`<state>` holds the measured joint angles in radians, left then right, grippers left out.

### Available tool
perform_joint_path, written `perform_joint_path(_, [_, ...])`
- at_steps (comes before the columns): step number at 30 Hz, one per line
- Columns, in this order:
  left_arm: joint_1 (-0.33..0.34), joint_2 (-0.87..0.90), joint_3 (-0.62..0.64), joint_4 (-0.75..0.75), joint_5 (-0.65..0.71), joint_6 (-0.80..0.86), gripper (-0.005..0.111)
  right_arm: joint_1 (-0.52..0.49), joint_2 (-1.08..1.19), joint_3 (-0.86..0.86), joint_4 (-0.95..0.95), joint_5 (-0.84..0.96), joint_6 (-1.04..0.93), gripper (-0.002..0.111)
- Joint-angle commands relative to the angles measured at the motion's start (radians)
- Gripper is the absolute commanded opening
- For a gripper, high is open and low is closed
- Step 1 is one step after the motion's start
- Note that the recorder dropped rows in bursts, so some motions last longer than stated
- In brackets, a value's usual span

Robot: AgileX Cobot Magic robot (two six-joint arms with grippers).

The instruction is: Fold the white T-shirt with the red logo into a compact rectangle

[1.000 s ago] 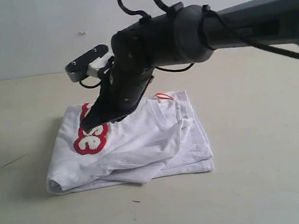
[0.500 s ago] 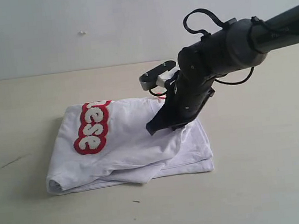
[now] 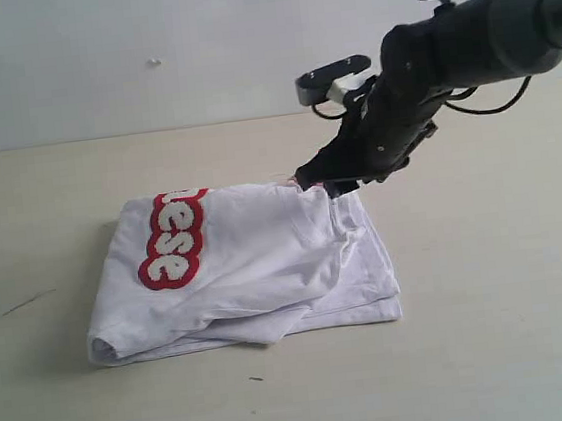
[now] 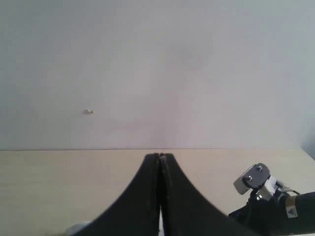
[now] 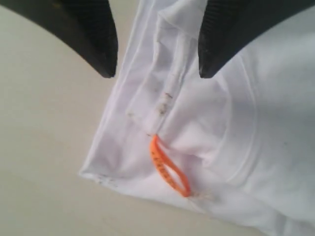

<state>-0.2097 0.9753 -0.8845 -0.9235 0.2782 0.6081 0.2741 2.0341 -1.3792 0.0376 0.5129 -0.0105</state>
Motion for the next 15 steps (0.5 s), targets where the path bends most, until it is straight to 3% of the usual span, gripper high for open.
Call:
perform_joint_path(1, [0.001,-0.005,0.0,-0.002,-0.003,0.001,0.0,-0.063,0.014,0.006,0.133,0.042,-0.072,0.05])
perform_joint_path(7, [0.001,-0.005,0.0,0.0,0.002,0.001,0.0,-0.099,0.075,0.004,0.425,0.059,-0.338,0.05])
perform_joint_path(15, [0.001,-0.005,0.0,0.0,0.001,0.003,0.0,-0.099,0.103,-0.004,0.485,0.038,-0.389,0.05])
